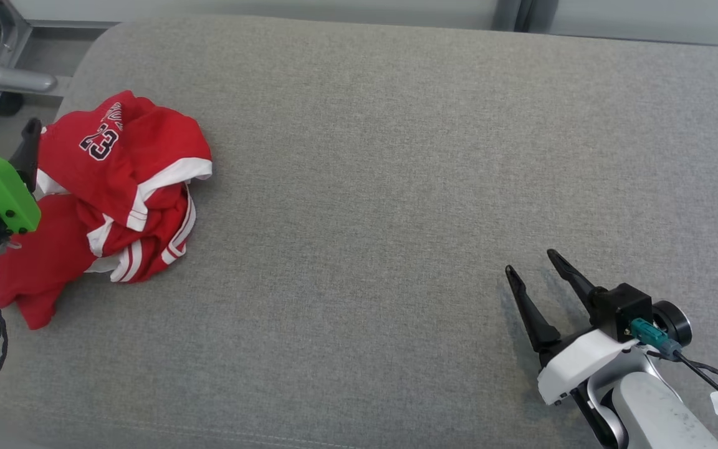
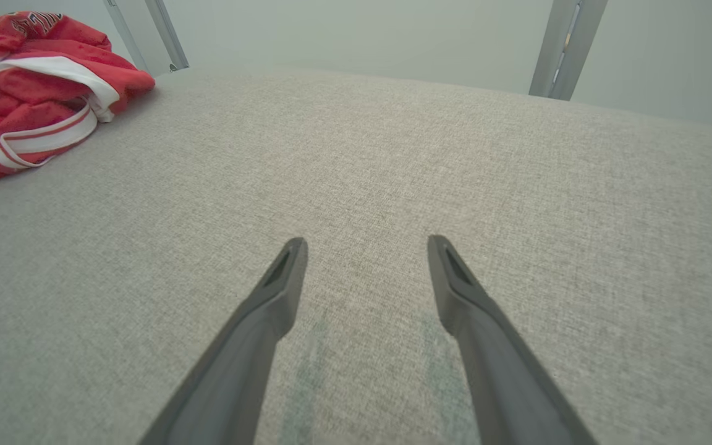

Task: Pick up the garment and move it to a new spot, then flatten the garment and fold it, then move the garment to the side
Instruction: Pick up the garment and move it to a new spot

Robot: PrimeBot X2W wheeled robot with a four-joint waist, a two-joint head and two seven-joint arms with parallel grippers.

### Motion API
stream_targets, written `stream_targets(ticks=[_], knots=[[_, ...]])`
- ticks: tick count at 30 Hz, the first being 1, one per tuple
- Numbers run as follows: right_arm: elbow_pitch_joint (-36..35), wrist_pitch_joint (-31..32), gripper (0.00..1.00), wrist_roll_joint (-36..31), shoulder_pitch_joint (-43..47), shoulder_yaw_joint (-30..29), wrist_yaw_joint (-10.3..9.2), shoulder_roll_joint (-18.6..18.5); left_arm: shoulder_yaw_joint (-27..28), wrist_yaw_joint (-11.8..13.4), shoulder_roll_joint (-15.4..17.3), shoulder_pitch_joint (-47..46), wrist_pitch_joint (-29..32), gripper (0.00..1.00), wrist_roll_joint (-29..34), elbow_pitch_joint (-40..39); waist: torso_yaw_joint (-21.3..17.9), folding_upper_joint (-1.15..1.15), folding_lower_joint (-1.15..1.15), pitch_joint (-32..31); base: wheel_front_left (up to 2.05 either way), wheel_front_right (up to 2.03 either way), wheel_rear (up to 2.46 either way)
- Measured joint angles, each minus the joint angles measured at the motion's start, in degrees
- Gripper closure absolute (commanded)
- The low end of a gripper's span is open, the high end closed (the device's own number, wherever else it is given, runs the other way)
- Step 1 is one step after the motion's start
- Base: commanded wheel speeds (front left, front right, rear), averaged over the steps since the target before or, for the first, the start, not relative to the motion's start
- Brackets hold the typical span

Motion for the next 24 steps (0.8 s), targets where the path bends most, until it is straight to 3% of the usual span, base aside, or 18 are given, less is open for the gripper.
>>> stream_targets(ticks=[11, 23, 24], knots=[[2.6, 0.0, 0.00, 2.0, -2.3, 1.7, 0.00, -0.7, -3.7, 0.0, 1.9, -1.4, 8.7, 0.00, -8.2, 4.8, -4.0, 0.00, 0.00, 5.3, 0.00, 0.00, 0.00], [3.8, -0.3, 0.00, 4.8, -5.4, 4.1, 0.14, -1.8, -4.1, 0.8, 0.7, -1.1, 8.1, 0.00, -9.8, 11.5, -8.4, 0.00, 0.00, 9.5, 0.00, 0.00, 0.00], [3.8, -0.5, 0.00, 4.9, -5.6, 4.1, 0.14, -1.8, -4.2, 1.0, 0.7, -1.2, 7.3, 0.23, -9.8, 11.8, -8.7, 0.00, 0.00, 9.8, 0.00, 0.00, 0.00]])
